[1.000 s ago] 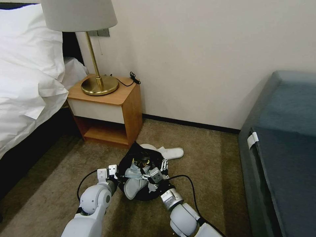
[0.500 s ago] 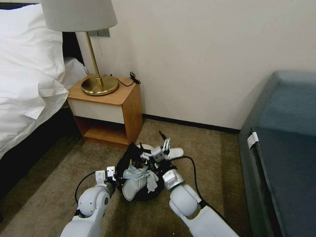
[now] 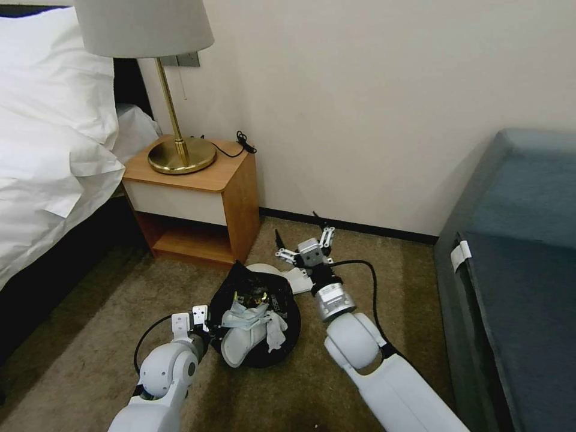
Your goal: Pick up the trash bin, then pick up the garbage on the floor and place it into the trash bin.
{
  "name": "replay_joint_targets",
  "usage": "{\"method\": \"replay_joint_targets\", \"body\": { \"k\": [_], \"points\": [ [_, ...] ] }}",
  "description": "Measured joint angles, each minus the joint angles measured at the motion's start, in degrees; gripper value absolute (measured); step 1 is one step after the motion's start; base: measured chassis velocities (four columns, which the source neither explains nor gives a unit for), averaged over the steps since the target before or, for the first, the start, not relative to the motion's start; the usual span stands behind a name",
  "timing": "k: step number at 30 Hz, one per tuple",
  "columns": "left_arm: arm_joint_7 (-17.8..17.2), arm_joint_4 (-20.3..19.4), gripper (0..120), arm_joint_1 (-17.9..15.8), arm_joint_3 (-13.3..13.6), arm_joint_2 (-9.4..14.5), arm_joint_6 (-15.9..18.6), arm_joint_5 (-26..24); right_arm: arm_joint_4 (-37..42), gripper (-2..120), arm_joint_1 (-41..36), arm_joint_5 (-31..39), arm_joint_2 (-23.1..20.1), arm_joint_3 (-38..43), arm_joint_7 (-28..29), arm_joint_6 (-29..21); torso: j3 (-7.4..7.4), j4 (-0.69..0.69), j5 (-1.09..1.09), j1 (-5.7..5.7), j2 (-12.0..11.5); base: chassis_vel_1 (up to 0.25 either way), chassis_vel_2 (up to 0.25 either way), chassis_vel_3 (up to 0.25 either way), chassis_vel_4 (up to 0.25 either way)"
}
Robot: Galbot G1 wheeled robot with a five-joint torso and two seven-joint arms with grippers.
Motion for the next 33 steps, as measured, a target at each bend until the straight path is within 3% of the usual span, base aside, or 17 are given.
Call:
{"method": "replay_joint_targets", "body": {
  "k": [7,12,24,33],
  "points": [
    [-0.9,-4.8,0,2.7,-0.8,2.3,0.2,-2.0,-1.9,100,-1.3,6.5,0.0,3.6,3.5,1.3,0.0,0.0,0.0,0.0,0.0,0.0,0.0,0.0,0.0],
    [-1.7,-8.6,0,5.2,-2.4,3.6,0.2,-3.6,-8.0,100,-3.2,6.6,0.8,7.1,4.0,7.2,0.0,0.01,0.0,0.0,0.0,0.0,0.0,0.0,0.0],
    [-2.6,-11.7,0,7.9,-4.5,3.4,0.2,-4.2,-16.6,100,-10.1,6.4,3.5,11.3,4.1,11.3,0.0,0.0,0.0,0.0,0.0,0.0,0.0,0.0,0.0],
    [-2.8,-12.3,0,8.0,-3.9,2.4,0.2,-4.4,-20.0,100,-13.4,5.7,6.5,14.0,2.6,13.6,0.0,0.0,-0.01,0.0,0.0,0.0,0.0,0.0,0.0]
  ]
}}
